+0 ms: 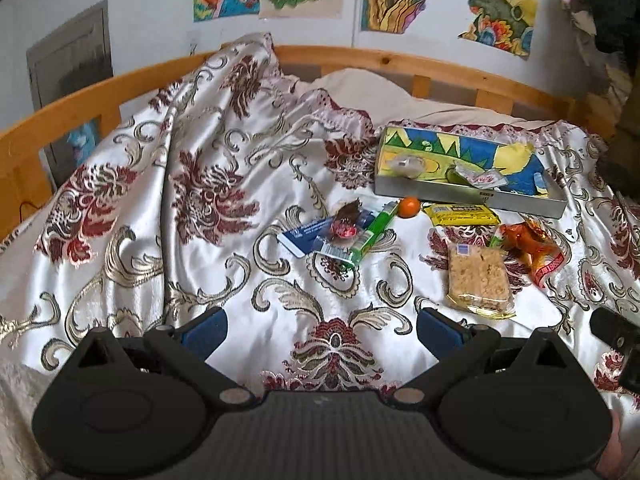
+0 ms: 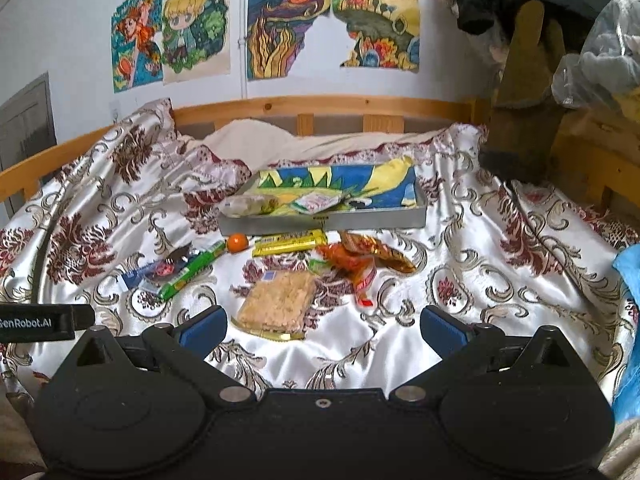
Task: Organize snacks
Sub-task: 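Lift both tools away from the tray back over the snacks, then lower left tool onto green sausage stick while right tool approaches rice-crispy square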
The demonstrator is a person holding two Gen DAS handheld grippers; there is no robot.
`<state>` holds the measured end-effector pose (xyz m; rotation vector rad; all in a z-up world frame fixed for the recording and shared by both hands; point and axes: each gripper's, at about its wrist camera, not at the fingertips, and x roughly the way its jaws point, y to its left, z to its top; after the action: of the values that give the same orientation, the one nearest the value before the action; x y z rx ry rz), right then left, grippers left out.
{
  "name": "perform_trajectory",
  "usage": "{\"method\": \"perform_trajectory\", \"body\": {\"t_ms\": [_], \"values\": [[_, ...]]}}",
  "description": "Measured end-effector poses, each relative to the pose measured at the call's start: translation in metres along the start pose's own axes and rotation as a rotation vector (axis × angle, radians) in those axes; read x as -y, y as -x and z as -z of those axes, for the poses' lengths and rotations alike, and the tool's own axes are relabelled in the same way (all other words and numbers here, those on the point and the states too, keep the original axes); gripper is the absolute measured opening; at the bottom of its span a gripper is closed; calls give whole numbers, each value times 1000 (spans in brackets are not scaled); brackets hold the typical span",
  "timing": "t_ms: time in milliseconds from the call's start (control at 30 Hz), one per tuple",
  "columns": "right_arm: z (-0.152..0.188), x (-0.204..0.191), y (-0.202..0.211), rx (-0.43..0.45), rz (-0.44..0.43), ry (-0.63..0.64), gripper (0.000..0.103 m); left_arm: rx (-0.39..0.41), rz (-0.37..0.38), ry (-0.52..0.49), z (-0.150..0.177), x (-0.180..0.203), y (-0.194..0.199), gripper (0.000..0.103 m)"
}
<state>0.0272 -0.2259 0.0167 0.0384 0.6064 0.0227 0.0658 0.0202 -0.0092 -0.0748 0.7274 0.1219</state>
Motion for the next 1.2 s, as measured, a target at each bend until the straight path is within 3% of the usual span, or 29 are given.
{"method": "perform_trajectory", "body": {"t_ms": [433, 500, 600, 800, 933, 1000, 1100, 1200], "values": [[-1, -1, -19, -107, -19, -4, 102, -61, 4, -36, -6, 3, -10, 103], [-5, -3, -23, -132, -41, 26, 102, -93, 41, -62, -13, 3, -16, 103], [-13, -4, -29, -142, -66, 60, 102, -119, 36, -64, -28, -1, -27, 103], [-34, -5, -58, -167, -96, 107, 102, -102, 41, -83, -62, -23, -54, 103], [-48, -6, -81, -167, -100, 140, 102, -144, 198, 69, -82, -51, -84, 103], [-53, -5, -95, -185, -122, 123, 102, -161, 232, 147, -90, -62, -100, 103], [-54, -5, -117, -209, -146, 60, 102, -161, 241, 166, -96, -67, -118, 103], [-47, -7, -135, -234, -167, 2, 102, -169, 240, 121, -99, -60, -136, 103]]}}
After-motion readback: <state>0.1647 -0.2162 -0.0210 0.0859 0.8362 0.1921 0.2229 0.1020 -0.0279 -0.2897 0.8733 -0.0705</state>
